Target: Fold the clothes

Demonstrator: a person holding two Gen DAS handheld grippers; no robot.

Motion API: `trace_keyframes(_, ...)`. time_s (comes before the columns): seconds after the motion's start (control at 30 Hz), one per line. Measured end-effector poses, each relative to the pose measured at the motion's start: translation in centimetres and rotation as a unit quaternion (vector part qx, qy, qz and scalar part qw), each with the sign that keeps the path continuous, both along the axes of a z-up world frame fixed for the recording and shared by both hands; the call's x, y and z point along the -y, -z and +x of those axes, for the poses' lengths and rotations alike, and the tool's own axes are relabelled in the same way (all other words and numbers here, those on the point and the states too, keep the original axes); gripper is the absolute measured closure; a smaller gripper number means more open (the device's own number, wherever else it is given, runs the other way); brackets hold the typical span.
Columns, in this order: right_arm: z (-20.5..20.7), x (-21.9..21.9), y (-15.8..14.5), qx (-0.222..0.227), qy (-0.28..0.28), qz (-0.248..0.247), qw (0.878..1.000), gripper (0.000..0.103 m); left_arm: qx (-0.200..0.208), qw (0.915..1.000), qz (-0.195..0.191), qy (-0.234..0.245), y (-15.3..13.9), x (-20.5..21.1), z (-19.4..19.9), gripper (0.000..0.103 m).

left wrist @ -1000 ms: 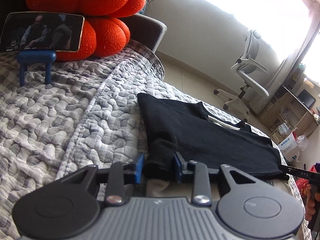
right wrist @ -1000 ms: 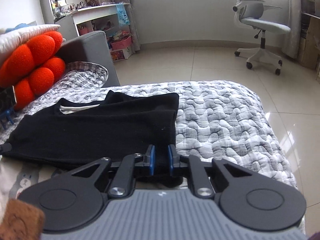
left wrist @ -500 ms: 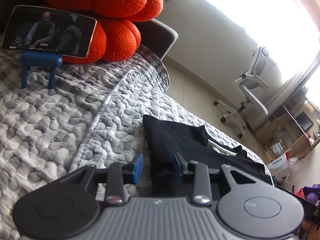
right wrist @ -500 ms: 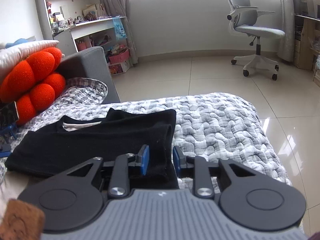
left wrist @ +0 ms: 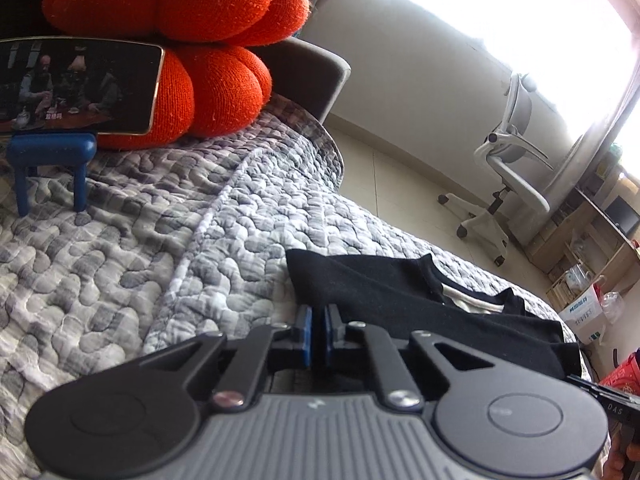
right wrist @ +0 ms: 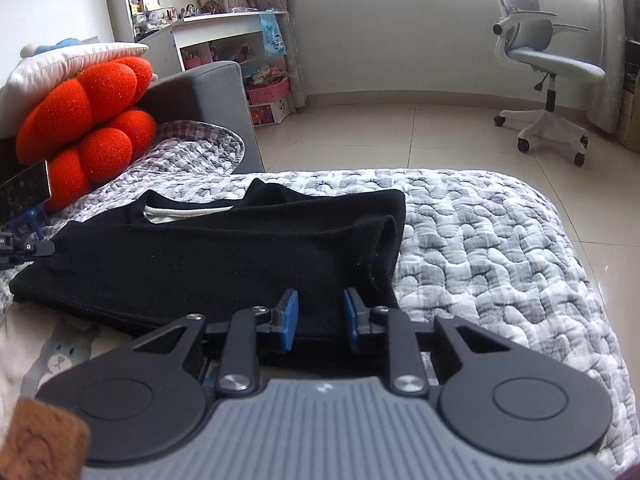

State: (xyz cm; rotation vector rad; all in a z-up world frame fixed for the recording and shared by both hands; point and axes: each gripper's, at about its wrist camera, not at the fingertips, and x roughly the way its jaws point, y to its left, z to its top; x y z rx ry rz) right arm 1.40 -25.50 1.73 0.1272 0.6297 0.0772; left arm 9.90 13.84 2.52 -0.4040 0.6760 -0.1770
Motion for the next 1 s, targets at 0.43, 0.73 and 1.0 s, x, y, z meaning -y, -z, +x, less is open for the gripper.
trace_keyframes(0.43,-0.8,-1.5,0.6,0.028,0.009,-0.048,0.998,0.076,0.012,0.9999,-0.004,-0.004,-0.5,1.0,-5.1,0.095)
trace_keyframes(0.73,-0.8,-1.5,0.7,0.032,0.011,-0.045,0.998,0.076,0.015,0.9997,0.016,-0.007,0.5,1.1,-6.7,0.092)
trace_keyframes(1.0,-0.9,-1.6,0.7,0.034,0.013,-0.046,0.998,0.076,0.027,0.9993,0.014,-0.02,1.3,1.3,-7.2,0.089)
